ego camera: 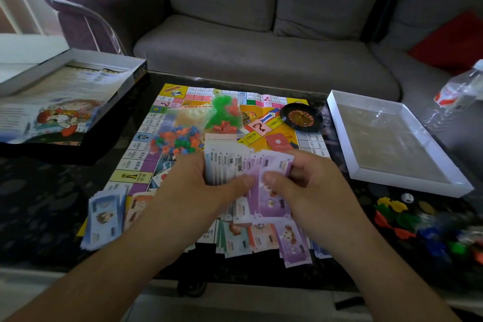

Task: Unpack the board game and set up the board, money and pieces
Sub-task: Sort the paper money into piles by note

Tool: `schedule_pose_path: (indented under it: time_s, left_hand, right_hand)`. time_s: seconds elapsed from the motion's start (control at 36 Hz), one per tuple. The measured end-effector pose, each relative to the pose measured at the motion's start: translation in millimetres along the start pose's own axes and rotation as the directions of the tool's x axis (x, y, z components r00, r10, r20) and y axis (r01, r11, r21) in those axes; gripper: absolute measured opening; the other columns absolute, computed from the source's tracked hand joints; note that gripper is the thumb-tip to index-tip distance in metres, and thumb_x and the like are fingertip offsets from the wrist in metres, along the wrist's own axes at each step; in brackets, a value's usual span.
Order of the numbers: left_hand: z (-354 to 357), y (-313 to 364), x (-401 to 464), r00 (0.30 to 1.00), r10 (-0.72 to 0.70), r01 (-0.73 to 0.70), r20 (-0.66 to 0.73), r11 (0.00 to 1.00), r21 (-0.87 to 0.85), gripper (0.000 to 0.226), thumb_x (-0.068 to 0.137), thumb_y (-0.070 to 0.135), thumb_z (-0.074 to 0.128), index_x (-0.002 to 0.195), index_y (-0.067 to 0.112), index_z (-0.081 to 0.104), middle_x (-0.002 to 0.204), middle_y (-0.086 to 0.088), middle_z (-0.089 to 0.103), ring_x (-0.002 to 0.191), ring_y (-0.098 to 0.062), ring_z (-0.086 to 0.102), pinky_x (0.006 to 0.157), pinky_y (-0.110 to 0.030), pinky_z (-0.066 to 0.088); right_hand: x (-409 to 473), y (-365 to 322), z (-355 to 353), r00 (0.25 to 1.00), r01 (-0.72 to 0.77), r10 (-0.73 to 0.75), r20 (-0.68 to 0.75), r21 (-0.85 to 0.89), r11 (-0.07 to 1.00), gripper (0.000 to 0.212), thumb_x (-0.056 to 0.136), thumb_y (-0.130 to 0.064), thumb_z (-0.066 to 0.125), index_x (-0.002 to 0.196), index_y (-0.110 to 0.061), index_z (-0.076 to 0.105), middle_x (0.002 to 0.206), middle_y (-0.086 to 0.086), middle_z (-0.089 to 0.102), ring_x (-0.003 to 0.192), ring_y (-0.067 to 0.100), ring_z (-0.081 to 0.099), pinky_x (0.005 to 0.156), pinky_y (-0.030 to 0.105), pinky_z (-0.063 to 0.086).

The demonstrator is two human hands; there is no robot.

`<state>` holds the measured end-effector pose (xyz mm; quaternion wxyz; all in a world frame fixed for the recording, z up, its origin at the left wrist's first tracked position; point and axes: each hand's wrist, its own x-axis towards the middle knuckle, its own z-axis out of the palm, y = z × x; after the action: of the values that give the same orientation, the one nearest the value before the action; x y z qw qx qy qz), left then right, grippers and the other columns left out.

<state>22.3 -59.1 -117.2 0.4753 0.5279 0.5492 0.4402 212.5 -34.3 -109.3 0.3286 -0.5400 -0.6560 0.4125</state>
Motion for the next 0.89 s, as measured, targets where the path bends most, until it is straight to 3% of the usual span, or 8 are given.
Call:
schedule_pose_path:
  time_s: [0.17,0.25,0.33,0.44,0.53,0.58,0.67,0.89]
  left_hand:
    - [1,-5,4,0.999,-0.040,0.046,0.032,0.981,-0.188,0.016,0.078,0.019,0.079,0.093,0.025,0.081,0.097,-0.004,0.081,0.089,-0.025,0.079,0.080,-0.046,0.063]
    - [1,-6,6,0.998,-0.039,0.050,0.058,0.977,-0.208,0.019,0.074,0.024,0.078,0.092,0.030,0.081,0.098,-0.005,0.081,0.090,-0.025,0.079,0.080,-0.045,0.063]
    - [2,-7,7,0.997,-0.051,0.062,0.055,0.974,-0.216,0.023,0.074,0.023,0.078,0.097,0.020,0.080,0.098,-0.005,0.081,0.091,-0.026,0.079,0.081,-0.045,0.062]
    - [1,-10,9,0.995,-0.102,0.102,0.010,0.973,-0.209,0.023,0.084,0.014,0.079,0.107,0.014,0.077,0.101,-0.005,0.081,0.093,-0.026,0.079,0.085,-0.048,0.062]
    - [-3,-14,12,0.991,-0.132,0.125,-0.027,0.973,-0.192,0.024,0.085,0.015,0.080,0.109,0.016,0.077,0.104,-0.004,0.081,0.096,-0.026,0.079,0.089,-0.051,0.061]
    - [-5,-15,15,0.989,-0.140,0.131,-0.036,0.972,-0.196,0.026,0.085,0.015,0.080,0.110,0.016,0.077,0.106,-0.004,0.081,0.097,-0.027,0.078,0.089,-0.052,0.061]
    - [-6,-15,16,0.989,-0.145,0.135,-0.037,0.971,-0.195,0.026,0.085,0.013,0.080,0.111,0.014,0.076,0.106,-0.005,0.081,0.096,-0.027,0.078,0.089,-0.051,0.061]
    - [-5,-16,15,0.990,-0.136,0.130,-0.020,0.973,-0.189,0.022,0.088,0.012,0.078,0.110,0.015,0.077,0.106,-0.003,0.081,0.098,-0.027,0.078,0.089,-0.051,0.061]
  right_hand:
    - [1,6,-12,0.998,-0.057,0.060,-0.019,0.131,0.990,0.021,0.098,-0.014,0.070,0.105,-0.032,0.080,0.091,-0.006,0.082,0.084,0.013,0.078,0.088,0.045,0.062]
    - [3,10,-16,0.994,-0.110,0.106,0.028,0.266,0.958,0.020,0.095,-0.010,0.071,0.104,-0.024,0.082,0.093,0.002,0.082,0.081,0.015,0.077,0.078,0.035,0.059]
    - [6,14,-23,0.985,-0.173,0.170,0.043,0.385,0.907,0.017,0.086,-0.018,0.074,0.100,-0.016,0.083,0.093,0.013,0.080,0.075,0.026,0.071,0.072,0.035,0.057]
    - [9,16,-42,0.978,-0.203,0.207,-0.015,0.126,0.971,0.011,0.097,-0.014,0.072,0.092,-0.019,0.080,0.069,0.002,0.073,0.048,0.009,0.055,0.051,0.025,0.045]
    - [8,20,-50,0.968,-0.239,0.251,0.024,-0.233,0.943,0.010,0.100,-0.023,0.070,0.094,-0.024,0.077,0.075,-0.005,0.077,0.050,-0.001,0.063,0.058,0.024,0.047]
    - [7,27,-48,0.942,-0.274,0.326,0.077,-0.383,0.882,0.008,0.099,-0.027,0.070,0.094,-0.025,0.076,0.078,-0.007,0.077,0.057,-0.002,0.068,0.060,0.022,0.047]
    - [8,40,-39,0.905,-0.300,0.406,0.131,-0.482,0.824,0.009,0.096,-0.028,0.074,0.090,-0.022,0.074,0.081,-0.007,0.077,0.069,0.004,0.073,0.065,0.027,0.054]
    - [12,56,-27,0.901,-0.276,0.410,0.142,-0.541,0.794,0.005,0.093,-0.024,0.075,0.094,-0.026,0.071,0.092,-0.009,0.076,0.081,0.008,0.073,0.071,0.029,0.059]
